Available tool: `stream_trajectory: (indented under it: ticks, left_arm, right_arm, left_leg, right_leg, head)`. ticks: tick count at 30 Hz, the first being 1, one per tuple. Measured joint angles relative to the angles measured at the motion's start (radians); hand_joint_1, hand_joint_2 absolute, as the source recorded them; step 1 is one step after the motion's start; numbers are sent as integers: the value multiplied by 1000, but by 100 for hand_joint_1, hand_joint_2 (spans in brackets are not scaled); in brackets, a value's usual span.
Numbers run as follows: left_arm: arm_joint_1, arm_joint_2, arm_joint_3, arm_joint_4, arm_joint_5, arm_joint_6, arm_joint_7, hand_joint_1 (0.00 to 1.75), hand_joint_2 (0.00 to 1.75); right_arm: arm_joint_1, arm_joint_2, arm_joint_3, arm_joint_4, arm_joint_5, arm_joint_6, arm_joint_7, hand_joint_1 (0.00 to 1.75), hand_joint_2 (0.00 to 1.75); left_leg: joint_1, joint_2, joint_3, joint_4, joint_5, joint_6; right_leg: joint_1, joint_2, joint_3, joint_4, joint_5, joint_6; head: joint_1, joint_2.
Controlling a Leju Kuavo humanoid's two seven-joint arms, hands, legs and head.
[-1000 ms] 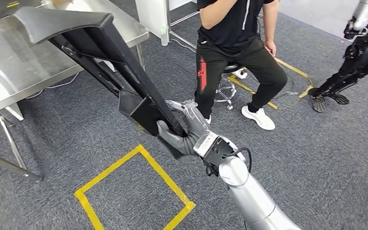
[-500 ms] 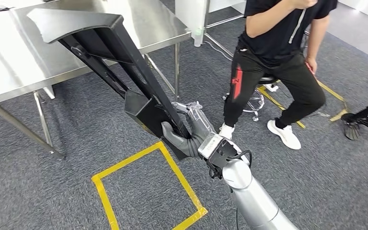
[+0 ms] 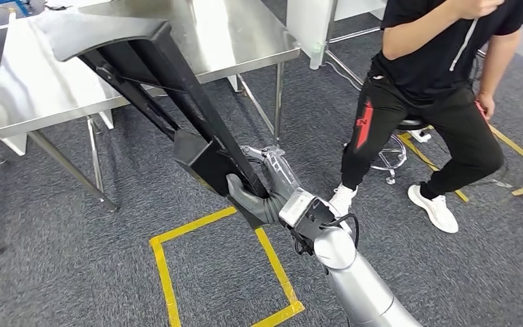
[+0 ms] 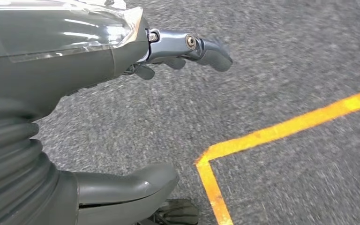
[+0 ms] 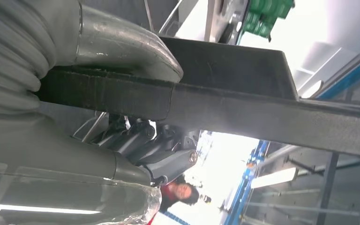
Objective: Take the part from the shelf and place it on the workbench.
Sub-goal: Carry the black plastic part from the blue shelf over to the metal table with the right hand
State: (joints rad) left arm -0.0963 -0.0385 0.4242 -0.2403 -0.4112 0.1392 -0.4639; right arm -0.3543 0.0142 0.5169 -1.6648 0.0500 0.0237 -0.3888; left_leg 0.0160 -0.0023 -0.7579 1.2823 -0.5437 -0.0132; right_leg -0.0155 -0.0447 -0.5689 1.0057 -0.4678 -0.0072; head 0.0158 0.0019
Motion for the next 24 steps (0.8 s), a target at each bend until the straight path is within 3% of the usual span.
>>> stream_trajectory:
  ticks: [2, 4, 5, 7, 8, 10, 12, 13, 14, 15, 16, 18, 20, 22, 24]
  left_arm:
    - [0, 2, 0, 0, 0, 0, 0, 0, 175]
    - [-3, 3, 0, 0, 0, 0, -2, 0, 175]
    - [-5, 4, 0, 0, -1, 0, -3, 0, 175]
    - [-5, 4, 0, 0, -4, 0, -6, 0, 175]
    - [-4, 3, 0, 0, -5, -1, -7, 0, 175]
    - [-5, 2, 0, 0, -6, -8, -12, 0, 175]
    - [-8, 1, 0, 0, -5, -21, -19, 0, 175]
    - [-8, 2, 0, 0, -5, -28, -21, 0, 175]
    - [-7, 1, 0, 0, -4, -32, -23, 0, 175]
    - [-6, 1, 0, 0, -4, -34, -24, 0, 175]
    - [-5, 0, 0, 0, -4, -35, -24, 0, 175]
    - [-4, 0, 0, 0, -4, -34, -23, 0, 175]
    - [-4, 1, 1, 0, -5, -33, -21, 0, 175]
    - [-3, 3, 1, 0, -6, -32, -19, 0, 175]
    - [-2, 4, 1, 0, -7, -32, -18, 0, 175]
  right_arm:
    - [1, 0, 0, 0, 0, 0, 0, 175, 175]
    - [1, 0, -1, -2, 2, 0, 0, 175, 175]
    - [2, 1, -2, -4, 3, 0, 0, 175, 175]
    - [3, 3, -5, -6, 6, 0, 1, 175, 175]
    - [4, 4, -7, -7, 7, 0, 2, 175, 175]
    - [6, 6, -13, -13, 6, -1, 2, 175, 175]
    - [10, 6, -20, -16, 4, -3, 2, 175, 175]
    - [13, 5, -24, -16, 2, -3, 2, 175, 175]
    - [17, 5, -27, -16, 2, -3, 2, 175, 175]
    - [20, 5, -30, -16, 1, -3, 2, 175, 175]
    - [22, 5, -32, -16, 1, -3, 2, 175, 175]
    - [21, 7, -34, -17, 1, -3, 2, 175, 175]
    - [21, 8, -35, -17, 1, -4, 2, 175, 175]
    - [20, 10, -36, -17, 0, -4, 2, 175, 175]
    - [20, 12, -36, -17, 0, -4, 2, 175, 175]
  left_leg:
    - [1, 22, 68, -120, 60, 3]
    - [-5, 53, 132, -235, 96, 12]
    - [-8, 60, 145, -260, 99, 18]
    - [-13, 45, 145, -267, 99, 29]
    - [-11, 37, 148, -271, 102, 36]
    - [-6, 25, 154, -281, 109, 49]
    - [-4, 12, 155, -283, 111, 57]
    - [-4, 5, 154, -283, 111, 58]
    - [-4, -2, 154, -283, 111, 58]
    - [-3, -9, 154, -282, 111, 58]
    - [-3, -14, 155, -281, 111, 57]
    - [-2, -24, 156, -277, 107, 51]
    - [-5, -30, 153, -269, 102, 40]
    - [-6, -32, 150, -266, 101, 46]
    - [-5, -31, 150, -267, 103, 58]
  right_leg:
    - [1, -18, 3, 0, -2, 1]
    - [9, -33, 5, 1, -6, 7]
    - [13, -40, 6, 1, -8, 12]
    - [16, -53, 10, -3, -10, 22]
    - [15, -51, 9, 1, -13, 27]
    - [13, -17, -12, 51, -41, 31]
    - [8, 25, -72, 174, -94, 26]
    - [6, 34, -107, 240, -117, 26]
    - [4, 37, -130, 282, -127, 30]
    - [2, 39, -138, 291, -123, 38]
    - [0, 39, -124, 256, -103, 48]
    - [-7, 40, -59, 115, -44, 66]
    - [-10, 42, -13, 19, -7, 63]
    - [-9, 44, -6, 6, 0, 50]
    - [-7, 45, -7, 6, 2, 46]
  head:
    - [0, 0]
    - [1, 0]
    - [2, 0]
    - [3, 0]
    - [3, 0]
    - [4, 0]
    - [6, 0]
    - [7, 0]
    - [7, 0]
    - [7, 0]
    - [7, 0]
    - [8, 0]
    - [7, 0]
    - [6, 0]
    - [6, 0]
